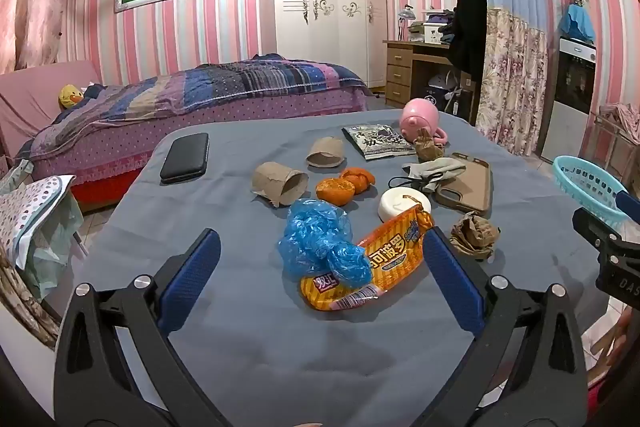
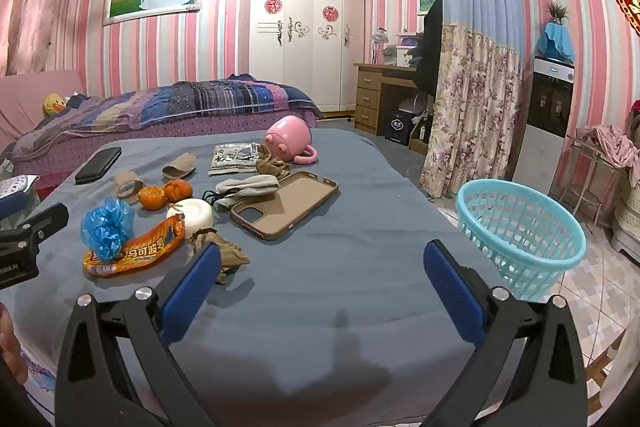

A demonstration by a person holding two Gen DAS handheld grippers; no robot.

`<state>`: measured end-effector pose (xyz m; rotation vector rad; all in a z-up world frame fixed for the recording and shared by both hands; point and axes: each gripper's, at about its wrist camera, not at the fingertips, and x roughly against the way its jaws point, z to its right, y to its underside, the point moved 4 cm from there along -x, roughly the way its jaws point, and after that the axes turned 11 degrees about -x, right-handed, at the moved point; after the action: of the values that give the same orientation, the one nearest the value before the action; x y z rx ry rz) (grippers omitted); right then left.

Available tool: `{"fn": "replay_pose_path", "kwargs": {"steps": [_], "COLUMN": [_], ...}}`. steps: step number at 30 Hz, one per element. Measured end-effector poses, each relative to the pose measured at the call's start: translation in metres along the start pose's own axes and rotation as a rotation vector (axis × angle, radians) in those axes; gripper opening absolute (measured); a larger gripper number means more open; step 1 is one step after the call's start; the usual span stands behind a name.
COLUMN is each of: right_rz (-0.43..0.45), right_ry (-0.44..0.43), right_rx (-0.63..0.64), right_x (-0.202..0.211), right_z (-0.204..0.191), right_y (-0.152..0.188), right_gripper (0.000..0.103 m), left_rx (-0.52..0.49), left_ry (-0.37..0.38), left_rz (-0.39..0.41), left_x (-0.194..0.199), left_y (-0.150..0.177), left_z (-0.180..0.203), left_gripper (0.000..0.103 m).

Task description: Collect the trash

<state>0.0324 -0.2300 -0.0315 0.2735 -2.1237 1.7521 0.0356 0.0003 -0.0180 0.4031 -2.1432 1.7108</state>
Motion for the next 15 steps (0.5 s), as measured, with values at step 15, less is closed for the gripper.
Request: {"fn": "replay_pose_path", "kwargs": {"steps": [15], "right_rz": [0.003], "right_ry": [-0.004], "right_rx": [-0.015], "right_x": [-0.001], "right_z": [0.002], "right_y": [0.001], "right_gripper": [0.099], "left_rx": [-0.007], "left_ry": [-0.012], "left_rz": [0.003], "left_x": [0.008], "left_y": [-0.003], "left_z": [-0.005], "left_gripper": [0.098]}}
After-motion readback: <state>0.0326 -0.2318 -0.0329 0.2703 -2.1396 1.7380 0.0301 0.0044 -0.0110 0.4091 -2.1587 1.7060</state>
